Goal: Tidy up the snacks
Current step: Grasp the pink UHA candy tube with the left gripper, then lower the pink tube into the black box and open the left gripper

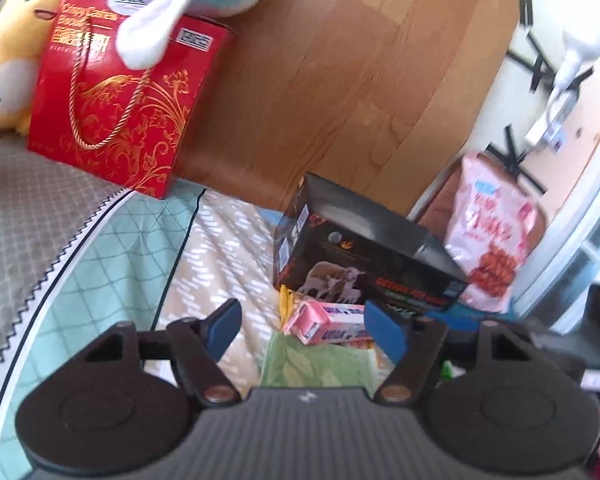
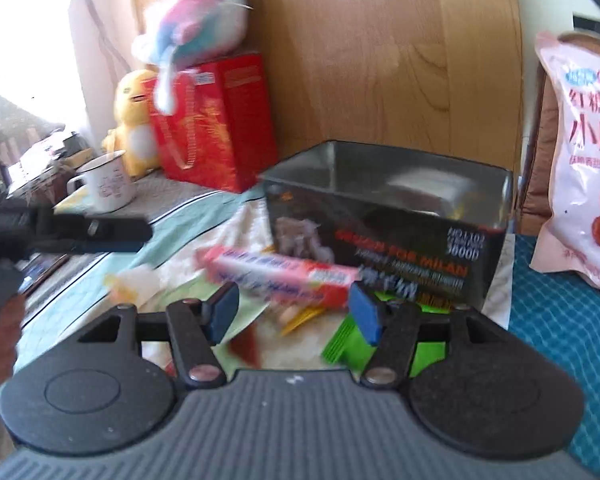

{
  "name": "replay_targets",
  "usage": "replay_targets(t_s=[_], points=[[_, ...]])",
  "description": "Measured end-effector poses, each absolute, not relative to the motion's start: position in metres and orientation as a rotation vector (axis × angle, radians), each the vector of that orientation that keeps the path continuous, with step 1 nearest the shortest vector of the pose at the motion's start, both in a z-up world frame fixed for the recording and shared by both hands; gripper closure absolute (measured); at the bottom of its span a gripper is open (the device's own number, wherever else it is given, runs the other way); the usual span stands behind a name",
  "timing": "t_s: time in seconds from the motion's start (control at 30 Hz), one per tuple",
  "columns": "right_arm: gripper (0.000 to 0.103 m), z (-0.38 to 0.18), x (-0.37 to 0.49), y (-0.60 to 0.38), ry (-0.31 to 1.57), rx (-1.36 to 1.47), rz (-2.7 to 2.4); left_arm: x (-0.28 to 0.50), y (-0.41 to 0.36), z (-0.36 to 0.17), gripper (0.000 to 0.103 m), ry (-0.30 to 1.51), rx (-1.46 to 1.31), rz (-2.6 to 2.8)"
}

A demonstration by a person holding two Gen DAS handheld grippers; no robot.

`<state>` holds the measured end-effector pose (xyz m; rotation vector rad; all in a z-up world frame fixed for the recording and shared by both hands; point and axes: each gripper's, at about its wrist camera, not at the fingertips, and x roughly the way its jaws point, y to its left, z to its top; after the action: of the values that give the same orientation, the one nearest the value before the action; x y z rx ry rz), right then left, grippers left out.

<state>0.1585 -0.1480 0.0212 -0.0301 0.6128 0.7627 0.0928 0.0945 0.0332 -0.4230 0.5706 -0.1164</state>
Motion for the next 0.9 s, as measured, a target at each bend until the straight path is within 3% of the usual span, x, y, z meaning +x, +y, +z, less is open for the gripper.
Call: replay_targets(t_s=[0.1,0.13,0.2,0.3,0.43,0.7,0.9], points=[[0.039,0.011,0.182,-0.145,0.663,-0.003,0.761,0.104,0.083,0.025,0.036,0.587,-0.390,-0.090],[0.039,0.007,0.188,-0.145,0.684,0.014,0.770,0.108,0.080,0.022,0.041,0.599,-0.380,-0.094],[0.041,-0.001,0.195,-0.144,0.712,0.054,0.809,0.117,0.071,0.012,0.069,0.649,-0.365,-0.136],[0.046,-0.002,0.186,-0.140,0.706,0.042,0.801,0.114,0.062,0.008,0.075,0.637,-0.298,-0.109],[0.057,0.008,0.155,-0.141,0.604,-0.024,0.758,0.106,0.071,0.018,0.075,0.594,-0.348,-0.145],[0.057,0.036,0.122,-0.165,0.442,0.034,0.691,0.097,0.050,0.055,0.074,0.497,-0.270,-0.208],[0.056,0.060,0.152,-0.171,0.337,0.017,0.611,0.143,0.030,0.083,0.070,0.406,-0.210,-0.229]])
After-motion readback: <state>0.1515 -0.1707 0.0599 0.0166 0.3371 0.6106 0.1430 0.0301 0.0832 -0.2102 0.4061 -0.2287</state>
